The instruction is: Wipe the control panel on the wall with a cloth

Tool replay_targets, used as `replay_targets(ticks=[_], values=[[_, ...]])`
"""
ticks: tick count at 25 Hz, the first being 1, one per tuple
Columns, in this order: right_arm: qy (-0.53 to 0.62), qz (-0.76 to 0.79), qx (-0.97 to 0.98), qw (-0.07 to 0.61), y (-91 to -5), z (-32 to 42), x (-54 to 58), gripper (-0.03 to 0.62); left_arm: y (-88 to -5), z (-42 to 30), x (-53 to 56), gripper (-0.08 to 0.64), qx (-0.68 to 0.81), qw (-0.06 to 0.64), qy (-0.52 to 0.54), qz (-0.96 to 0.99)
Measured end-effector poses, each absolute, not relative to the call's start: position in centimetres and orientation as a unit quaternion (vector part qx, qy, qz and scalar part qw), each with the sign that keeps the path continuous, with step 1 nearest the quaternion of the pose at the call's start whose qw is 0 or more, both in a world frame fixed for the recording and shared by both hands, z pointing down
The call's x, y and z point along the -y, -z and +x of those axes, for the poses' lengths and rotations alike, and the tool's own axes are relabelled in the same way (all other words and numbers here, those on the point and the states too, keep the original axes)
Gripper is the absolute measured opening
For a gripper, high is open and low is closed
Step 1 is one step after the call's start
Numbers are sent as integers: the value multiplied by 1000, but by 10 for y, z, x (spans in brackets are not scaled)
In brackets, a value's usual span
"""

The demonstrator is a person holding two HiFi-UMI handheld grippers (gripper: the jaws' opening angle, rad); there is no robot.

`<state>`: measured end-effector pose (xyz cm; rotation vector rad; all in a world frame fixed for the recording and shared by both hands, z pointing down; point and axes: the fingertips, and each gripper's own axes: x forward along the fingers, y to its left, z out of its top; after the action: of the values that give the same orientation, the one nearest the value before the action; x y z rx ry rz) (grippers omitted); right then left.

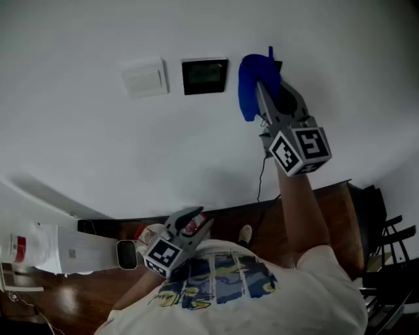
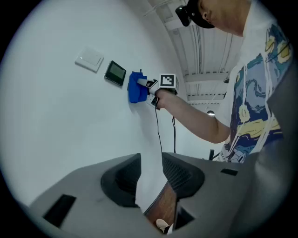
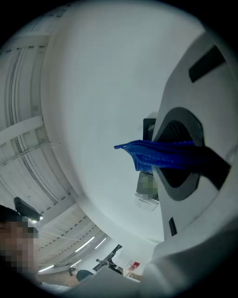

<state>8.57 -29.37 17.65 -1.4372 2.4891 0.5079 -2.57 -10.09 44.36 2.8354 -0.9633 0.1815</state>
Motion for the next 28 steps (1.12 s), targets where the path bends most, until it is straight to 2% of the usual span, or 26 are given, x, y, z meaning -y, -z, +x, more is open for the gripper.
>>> replay_targets(ticks=[14,20,28], values=[[-152,-559,-807,117,-189,167,302,95,-448,-16,101,133,306,69,-68,947],[-167,-533,-820,125,-179,147,276,95,-448,-16,100,133,307,67,-69,947],[-189,-452,-864,115,-174,64,264,95,-449,-13,96,133,306,67,-71,947]])
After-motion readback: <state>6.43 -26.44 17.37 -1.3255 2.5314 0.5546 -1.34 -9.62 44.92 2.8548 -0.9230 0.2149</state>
